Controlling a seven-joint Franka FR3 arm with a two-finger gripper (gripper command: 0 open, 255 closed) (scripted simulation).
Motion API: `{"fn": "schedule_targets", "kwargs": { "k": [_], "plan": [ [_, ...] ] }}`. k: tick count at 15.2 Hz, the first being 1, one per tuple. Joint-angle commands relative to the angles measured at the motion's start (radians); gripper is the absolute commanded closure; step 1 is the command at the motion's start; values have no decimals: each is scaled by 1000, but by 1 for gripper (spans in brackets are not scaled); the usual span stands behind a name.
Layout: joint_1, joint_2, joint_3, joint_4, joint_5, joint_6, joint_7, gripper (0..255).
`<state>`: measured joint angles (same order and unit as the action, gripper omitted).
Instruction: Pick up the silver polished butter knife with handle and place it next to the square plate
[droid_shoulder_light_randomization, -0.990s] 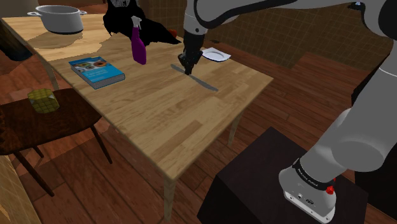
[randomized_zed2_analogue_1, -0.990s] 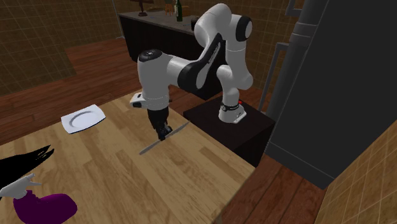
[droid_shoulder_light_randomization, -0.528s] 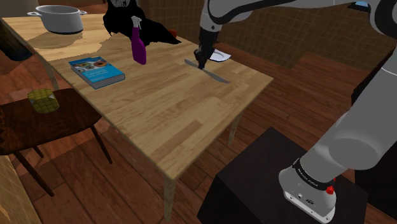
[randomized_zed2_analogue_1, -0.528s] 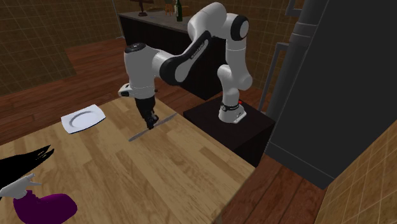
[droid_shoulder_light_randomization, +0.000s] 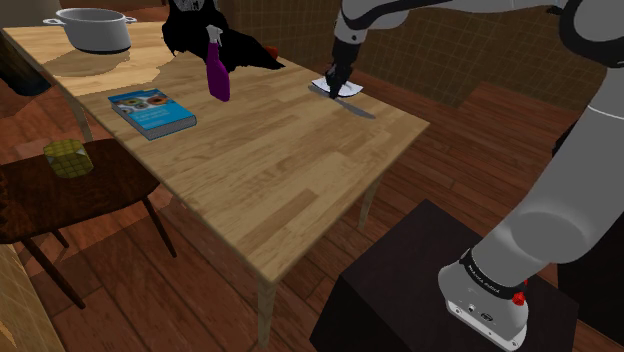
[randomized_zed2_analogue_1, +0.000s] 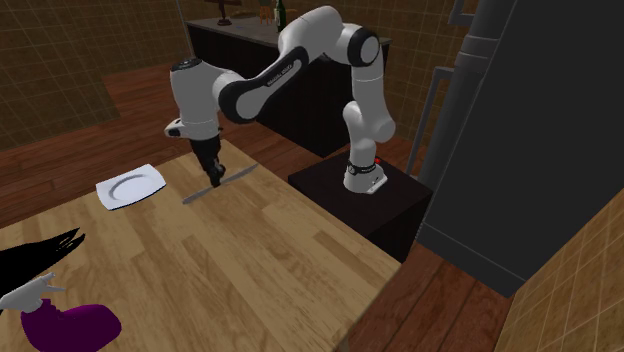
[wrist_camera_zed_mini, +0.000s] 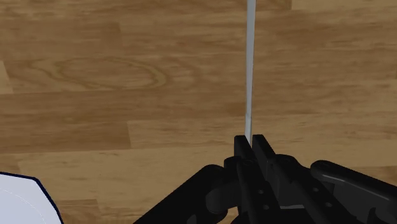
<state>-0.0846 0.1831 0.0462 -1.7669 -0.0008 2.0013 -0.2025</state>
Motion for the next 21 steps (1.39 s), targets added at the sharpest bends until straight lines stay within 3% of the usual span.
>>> {"fn": "schedule_targets", "kwargs": {
  "k": [1,11,16,20,21],
  "plan": [
    [-27,19,-18,20,5,-1,-48,255],
    [-158,185,-86,258,37,-77,-253,255],
    [-228,310,-108,449,56,-145,-343,255],
    [-289,446,-119,668,72,-230,-407,255],
    [-289,445,-119,653,72,-216,-407,255]
  ]
}}
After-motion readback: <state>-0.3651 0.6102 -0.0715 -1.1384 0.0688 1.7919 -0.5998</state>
